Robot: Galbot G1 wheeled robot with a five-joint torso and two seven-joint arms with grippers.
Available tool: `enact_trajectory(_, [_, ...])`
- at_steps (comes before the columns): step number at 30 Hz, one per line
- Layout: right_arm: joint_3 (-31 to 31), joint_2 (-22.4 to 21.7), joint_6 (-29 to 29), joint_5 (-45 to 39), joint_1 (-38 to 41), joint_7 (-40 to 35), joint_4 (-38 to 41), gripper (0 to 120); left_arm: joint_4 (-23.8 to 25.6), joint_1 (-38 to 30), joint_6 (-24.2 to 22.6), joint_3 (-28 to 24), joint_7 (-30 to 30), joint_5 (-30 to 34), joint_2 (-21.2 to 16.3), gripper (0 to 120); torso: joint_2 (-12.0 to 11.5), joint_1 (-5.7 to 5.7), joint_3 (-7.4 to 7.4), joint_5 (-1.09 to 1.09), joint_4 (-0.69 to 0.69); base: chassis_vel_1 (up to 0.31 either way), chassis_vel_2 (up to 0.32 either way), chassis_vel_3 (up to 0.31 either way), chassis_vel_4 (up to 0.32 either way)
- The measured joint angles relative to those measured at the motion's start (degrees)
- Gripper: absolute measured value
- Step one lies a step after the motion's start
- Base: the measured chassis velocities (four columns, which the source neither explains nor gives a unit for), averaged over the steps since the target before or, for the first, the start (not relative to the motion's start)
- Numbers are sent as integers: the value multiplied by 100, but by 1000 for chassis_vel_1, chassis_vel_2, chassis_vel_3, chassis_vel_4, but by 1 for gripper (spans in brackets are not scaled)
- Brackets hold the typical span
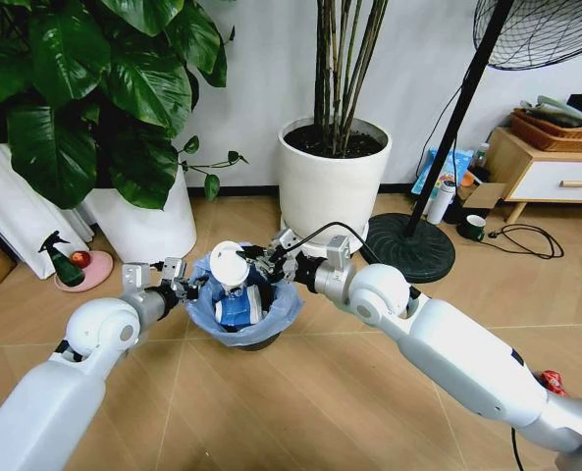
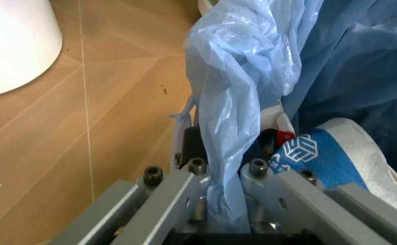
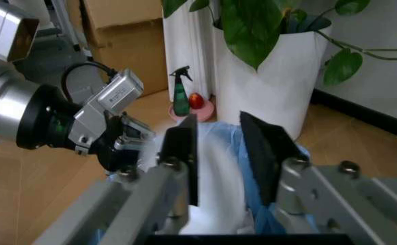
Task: Pick up the trash bin and place the garbage on the floor into it.
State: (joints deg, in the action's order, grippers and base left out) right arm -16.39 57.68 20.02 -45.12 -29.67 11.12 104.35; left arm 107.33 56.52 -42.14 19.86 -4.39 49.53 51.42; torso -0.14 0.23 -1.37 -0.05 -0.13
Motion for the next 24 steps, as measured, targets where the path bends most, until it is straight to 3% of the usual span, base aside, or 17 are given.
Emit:
enact_trajectory(12, [229,43,27,-41,-56,-170,-57,67,-13,-6,0,28,4,-2,7,0,0,0,0,0,0,0,0,0,0])
enact_trajectory(20, [1332,-102,148,-15,-549,-568,88,98,146,353,0,309,58,-37,-82,0,0,0,0,1,1,0,0,0,0])
enact_trajectory(24, [1847,-183,208,23,-909,-610,239,100,184,464,0,392,65,-67,-102,0,0,0,0,0,0,0,0,0,0])
